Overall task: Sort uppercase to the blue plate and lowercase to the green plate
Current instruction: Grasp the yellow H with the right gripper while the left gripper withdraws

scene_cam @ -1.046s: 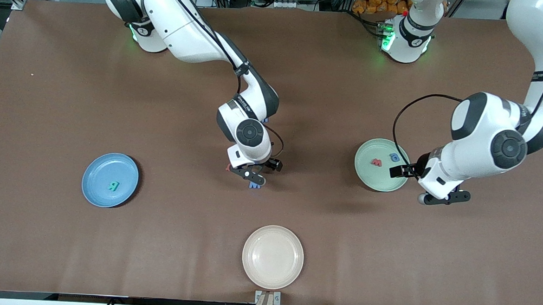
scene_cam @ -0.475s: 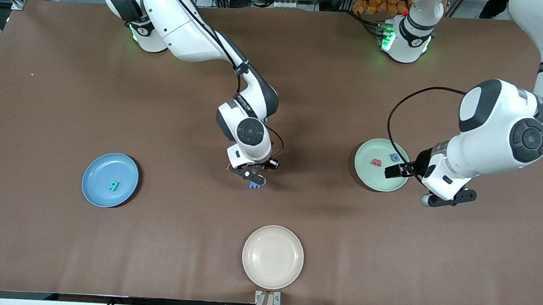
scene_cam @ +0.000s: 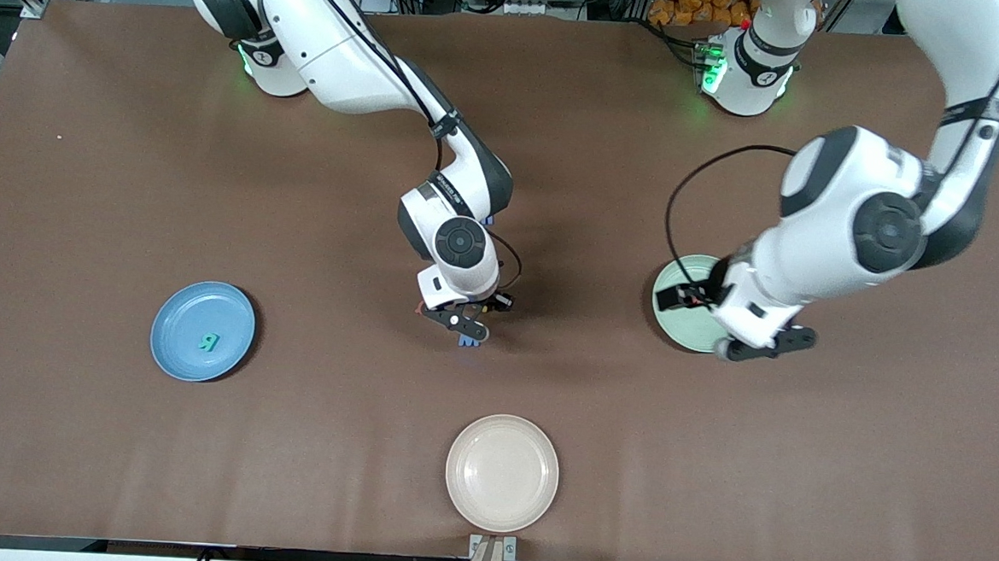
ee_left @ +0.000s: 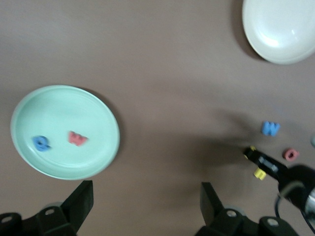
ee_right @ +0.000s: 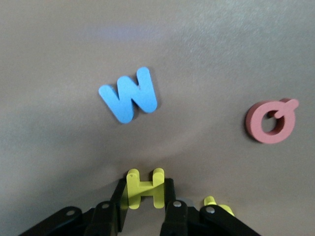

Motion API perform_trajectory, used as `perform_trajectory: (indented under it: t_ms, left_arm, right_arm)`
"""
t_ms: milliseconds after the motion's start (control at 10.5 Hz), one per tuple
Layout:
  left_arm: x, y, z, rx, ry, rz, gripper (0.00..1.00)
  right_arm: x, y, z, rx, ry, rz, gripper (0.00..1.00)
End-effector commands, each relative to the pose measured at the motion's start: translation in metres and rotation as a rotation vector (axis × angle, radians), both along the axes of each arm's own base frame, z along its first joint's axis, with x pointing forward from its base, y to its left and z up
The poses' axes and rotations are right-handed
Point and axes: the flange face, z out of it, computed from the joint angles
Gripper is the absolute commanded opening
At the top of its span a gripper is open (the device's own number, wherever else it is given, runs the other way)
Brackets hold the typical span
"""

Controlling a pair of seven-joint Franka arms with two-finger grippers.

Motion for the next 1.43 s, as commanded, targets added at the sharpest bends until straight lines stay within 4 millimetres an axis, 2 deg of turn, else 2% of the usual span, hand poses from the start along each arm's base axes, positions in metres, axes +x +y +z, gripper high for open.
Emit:
perform_trajectory:
  t_ms: [0,95,380,475,666,856,951,1046,1141,1331]
  left_arm:
    - [-0.013,-0.041,-0.019,-0.004,0.039,-0.031,0.96]
    - [-0.016,-0.056,-0.019,-0.013,0.029,-0.044,0.96]
    - [-0.022,-0.085,-0.024,-0.044,-0.005,-0.073,0.96]
    - [-0.021,-0.096,-0.03,-0.068,-0.037,-0.072,0.95]
    - [-0.028,-0.123,-0.057,-0.037,-0.051,-0.081,0.94]
    - [-0.042,-0.161,-0.091,0.047,-0.117,-0.078,0.94]
    - [-0.043,-0.169,-0.103,0.058,-0.138,-0.069,0.91]
    - [-0.041,-0.18,-0.107,0.048,-0.146,-0.053,0.91]
    - [-0.046,-0.199,-0.109,0.048,-0.16,-0.061,0.91]
    - [-0.063,-0.227,-0.135,0.104,-0.234,-0.071,0.91]
  right_arm:
    - [0.018,-0.024,0.019,-0.017,0.005,0.034,0.0]
    - [0.03,-0.042,0.032,-0.019,0.026,0.041,0.0]
    - [0.049,-0.078,0.065,-0.016,0.063,0.076,0.0]
    - [0.055,-0.091,0.072,-0.016,0.075,0.097,0.0]
    - [0.065,-0.115,0.085,-0.015,0.096,0.144,0.0]
    - [0.079,-0.154,0.098,-0.007,0.13,0.226,0.0]
    - [0.086,-0.175,0.105,0.0,0.142,0.259,0.0]
    - [0.091,-0.197,0.107,0.003,0.161,0.304,0.0]
    - [0.096,-0.22,0.107,0.01,0.165,0.352,0.0]
    - [0.1,-0.27,0.106,-0.003,0.171,0.459,0.0]
